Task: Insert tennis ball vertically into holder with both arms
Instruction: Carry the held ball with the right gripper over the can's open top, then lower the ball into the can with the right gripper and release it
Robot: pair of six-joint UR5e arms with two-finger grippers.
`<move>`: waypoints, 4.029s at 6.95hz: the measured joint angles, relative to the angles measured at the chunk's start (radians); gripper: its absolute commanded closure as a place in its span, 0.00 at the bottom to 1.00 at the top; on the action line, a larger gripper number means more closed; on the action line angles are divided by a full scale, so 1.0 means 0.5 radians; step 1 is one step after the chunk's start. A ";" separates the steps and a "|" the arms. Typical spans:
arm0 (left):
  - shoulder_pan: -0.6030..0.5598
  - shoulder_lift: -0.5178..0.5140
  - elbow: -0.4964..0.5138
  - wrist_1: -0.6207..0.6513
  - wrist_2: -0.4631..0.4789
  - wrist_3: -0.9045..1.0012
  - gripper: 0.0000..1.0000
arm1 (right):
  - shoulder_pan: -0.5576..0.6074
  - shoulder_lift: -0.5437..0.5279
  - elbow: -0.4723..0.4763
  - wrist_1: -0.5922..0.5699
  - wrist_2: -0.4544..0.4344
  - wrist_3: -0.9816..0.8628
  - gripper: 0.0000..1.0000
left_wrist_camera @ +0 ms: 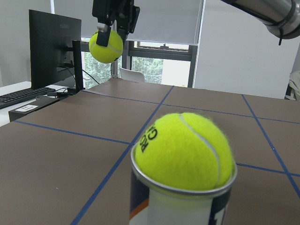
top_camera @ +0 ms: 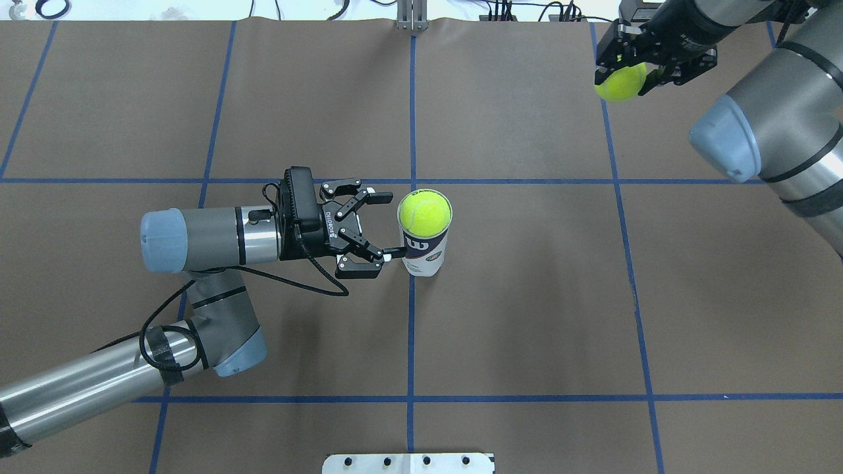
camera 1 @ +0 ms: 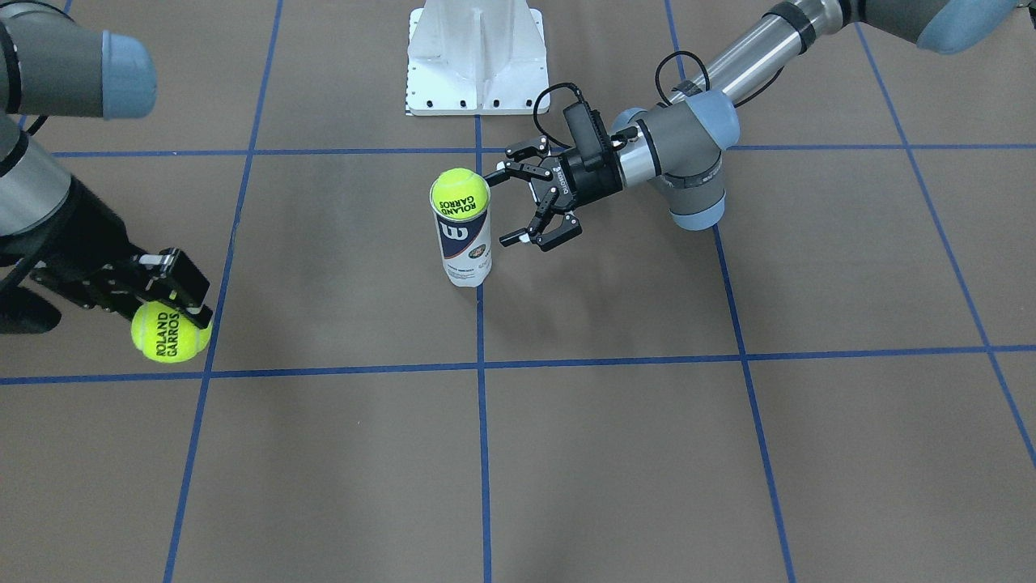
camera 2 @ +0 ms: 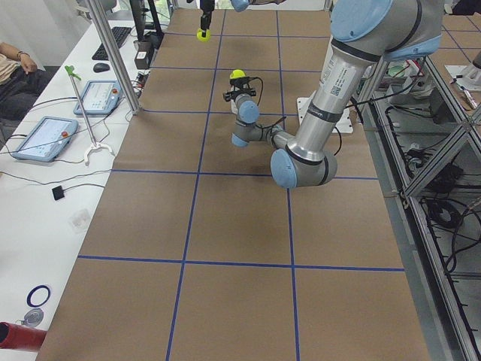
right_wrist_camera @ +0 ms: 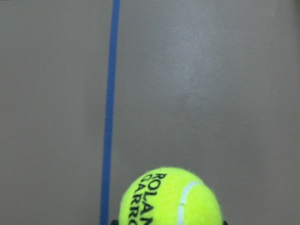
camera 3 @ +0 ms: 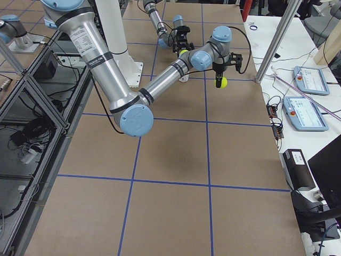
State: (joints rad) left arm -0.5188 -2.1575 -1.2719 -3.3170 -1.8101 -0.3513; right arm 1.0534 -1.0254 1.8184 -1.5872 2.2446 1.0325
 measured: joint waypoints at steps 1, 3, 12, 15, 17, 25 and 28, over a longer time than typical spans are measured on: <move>0.000 -0.001 0.001 0.001 0.000 0.000 0.01 | -0.087 0.074 0.112 -0.074 -0.008 0.236 1.00; 0.003 -0.001 0.006 0.000 0.000 0.000 0.01 | -0.306 0.259 0.315 -0.352 -0.110 0.557 1.00; 0.025 -0.004 0.025 -0.002 0.006 0.004 0.01 | -0.868 0.674 0.290 -0.802 -0.694 0.937 1.00; 0.025 -0.003 0.034 -0.004 0.006 0.005 0.01 | -0.945 0.699 0.195 -0.789 -0.788 0.948 1.00; 0.025 -0.002 0.039 -0.005 0.007 0.006 0.01 | -0.977 0.699 0.167 -0.784 -0.831 0.944 1.00; 0.025 -0.005 0.035 -0.005 0.006 0.006 0.01 | -0.984 0.692 0.176 -0.738 -0.836 0.918 0.01; 0.023 -0.006 0.026 -0.008 0.006 0.006 0.01 | -0.982 0.692 0.193 -0.737 -0.829 0.898 0.01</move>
State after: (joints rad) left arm -0.5074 -2.1603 -1.2587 -3.3209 -1.8070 -0.3485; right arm 0.5624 -0.6793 1.9150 -1.9558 1.8301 1.4815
